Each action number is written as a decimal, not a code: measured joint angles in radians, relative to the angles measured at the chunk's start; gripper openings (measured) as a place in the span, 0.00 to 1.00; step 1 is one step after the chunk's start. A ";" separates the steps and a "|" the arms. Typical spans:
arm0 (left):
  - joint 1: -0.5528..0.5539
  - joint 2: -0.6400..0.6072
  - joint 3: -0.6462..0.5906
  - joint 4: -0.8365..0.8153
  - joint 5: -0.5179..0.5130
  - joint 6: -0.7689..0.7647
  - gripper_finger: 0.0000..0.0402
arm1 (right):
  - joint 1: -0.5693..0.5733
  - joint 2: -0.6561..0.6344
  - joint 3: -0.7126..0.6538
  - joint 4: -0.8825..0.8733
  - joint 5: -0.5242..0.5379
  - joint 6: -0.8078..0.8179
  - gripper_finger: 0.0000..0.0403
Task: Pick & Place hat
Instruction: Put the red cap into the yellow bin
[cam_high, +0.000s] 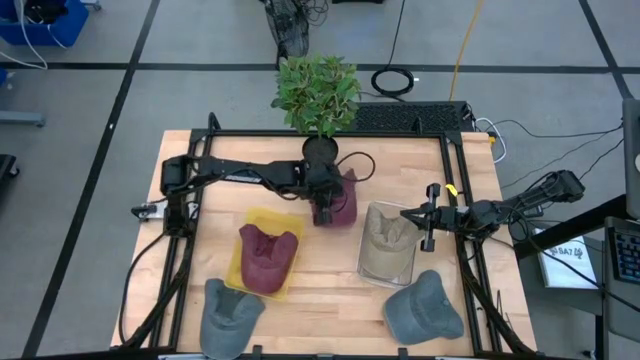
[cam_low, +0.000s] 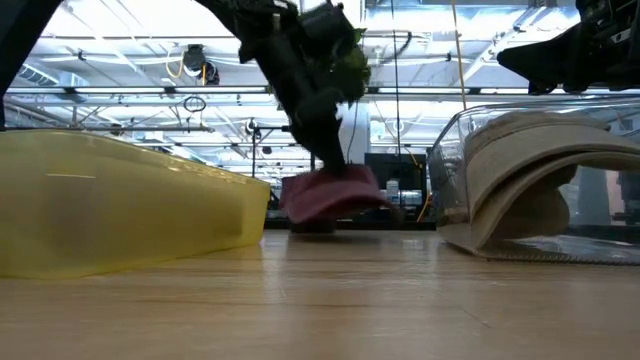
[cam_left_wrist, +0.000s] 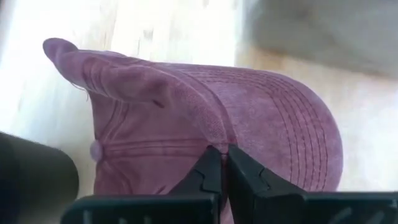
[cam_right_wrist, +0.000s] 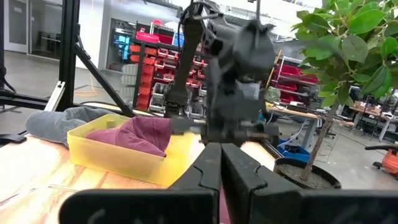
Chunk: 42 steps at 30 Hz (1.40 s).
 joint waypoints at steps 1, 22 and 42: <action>-0.005 -0.021 0.000 -0.006 0.000 -0.001 0.02 | 0.000 0.000 0.000 0.000 0.000 -0.001 0.00; -0.425 -0.480 0.003 -0.655 -0.149 -0.136 0.01 | 0.000 0.000 0.000 0.000 0.000 0.003 0.00; -0.731 -0.217 0.001 -0.796 -0.255 -0.420 0.02 | 0.000 0.001 0.000 -0.001 0.000 0.033 0.00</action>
